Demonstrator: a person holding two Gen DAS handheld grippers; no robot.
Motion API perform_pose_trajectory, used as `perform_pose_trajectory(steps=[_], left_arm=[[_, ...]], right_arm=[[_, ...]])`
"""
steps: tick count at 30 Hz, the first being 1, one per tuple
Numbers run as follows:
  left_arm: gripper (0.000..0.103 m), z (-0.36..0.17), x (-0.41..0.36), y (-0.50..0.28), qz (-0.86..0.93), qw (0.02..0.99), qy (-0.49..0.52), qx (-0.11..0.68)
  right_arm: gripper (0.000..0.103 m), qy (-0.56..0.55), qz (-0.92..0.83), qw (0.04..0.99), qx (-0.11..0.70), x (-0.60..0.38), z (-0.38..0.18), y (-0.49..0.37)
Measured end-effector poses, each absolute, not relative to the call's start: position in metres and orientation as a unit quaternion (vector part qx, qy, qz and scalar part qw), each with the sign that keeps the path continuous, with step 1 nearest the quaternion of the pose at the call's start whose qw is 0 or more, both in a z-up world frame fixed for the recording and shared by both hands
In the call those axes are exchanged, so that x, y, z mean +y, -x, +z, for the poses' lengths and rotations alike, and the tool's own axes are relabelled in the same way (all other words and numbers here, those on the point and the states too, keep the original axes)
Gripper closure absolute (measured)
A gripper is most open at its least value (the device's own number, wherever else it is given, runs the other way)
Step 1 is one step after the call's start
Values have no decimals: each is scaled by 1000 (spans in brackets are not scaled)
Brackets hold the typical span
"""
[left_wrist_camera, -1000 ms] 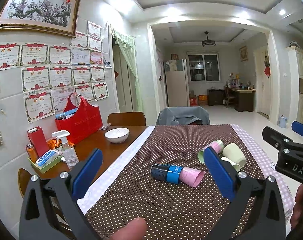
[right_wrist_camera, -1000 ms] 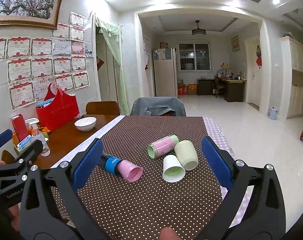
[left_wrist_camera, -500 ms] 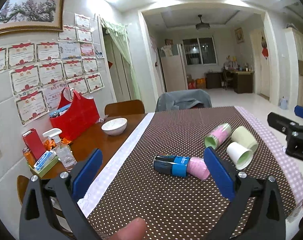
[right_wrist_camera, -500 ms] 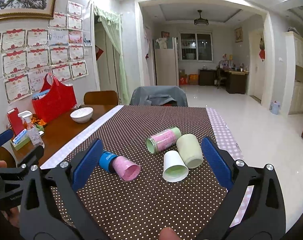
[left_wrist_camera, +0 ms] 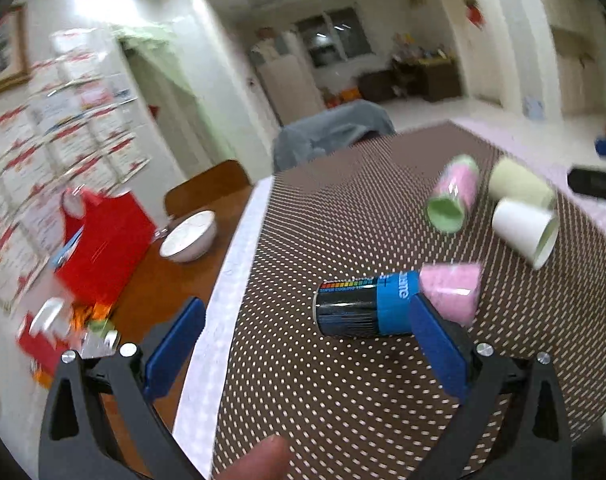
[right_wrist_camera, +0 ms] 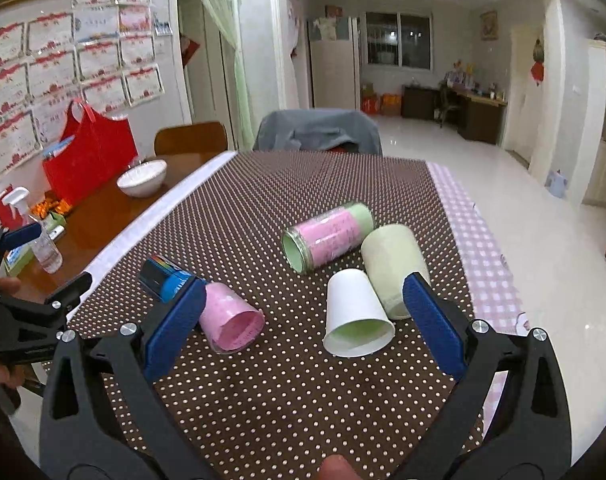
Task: Flip cup upside down
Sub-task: 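Reach the left tool to the black can and close on it, then lift the black can with the left tool, pulling it from the pink cup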
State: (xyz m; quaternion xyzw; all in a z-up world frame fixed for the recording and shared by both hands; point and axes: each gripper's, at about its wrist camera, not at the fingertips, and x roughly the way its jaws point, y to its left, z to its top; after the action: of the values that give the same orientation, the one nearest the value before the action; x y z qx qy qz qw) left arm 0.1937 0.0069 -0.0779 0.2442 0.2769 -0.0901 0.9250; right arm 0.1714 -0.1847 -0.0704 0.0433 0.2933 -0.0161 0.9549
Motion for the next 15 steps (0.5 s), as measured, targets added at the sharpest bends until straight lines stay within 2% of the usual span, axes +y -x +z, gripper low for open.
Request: perform_pose_trajectory(steps=[15], left_arm=[[4,-141,-7,-267,-266,794,-428,340]], right_arm=[[6,-64,-12,933,354,-205,-108,-228]])
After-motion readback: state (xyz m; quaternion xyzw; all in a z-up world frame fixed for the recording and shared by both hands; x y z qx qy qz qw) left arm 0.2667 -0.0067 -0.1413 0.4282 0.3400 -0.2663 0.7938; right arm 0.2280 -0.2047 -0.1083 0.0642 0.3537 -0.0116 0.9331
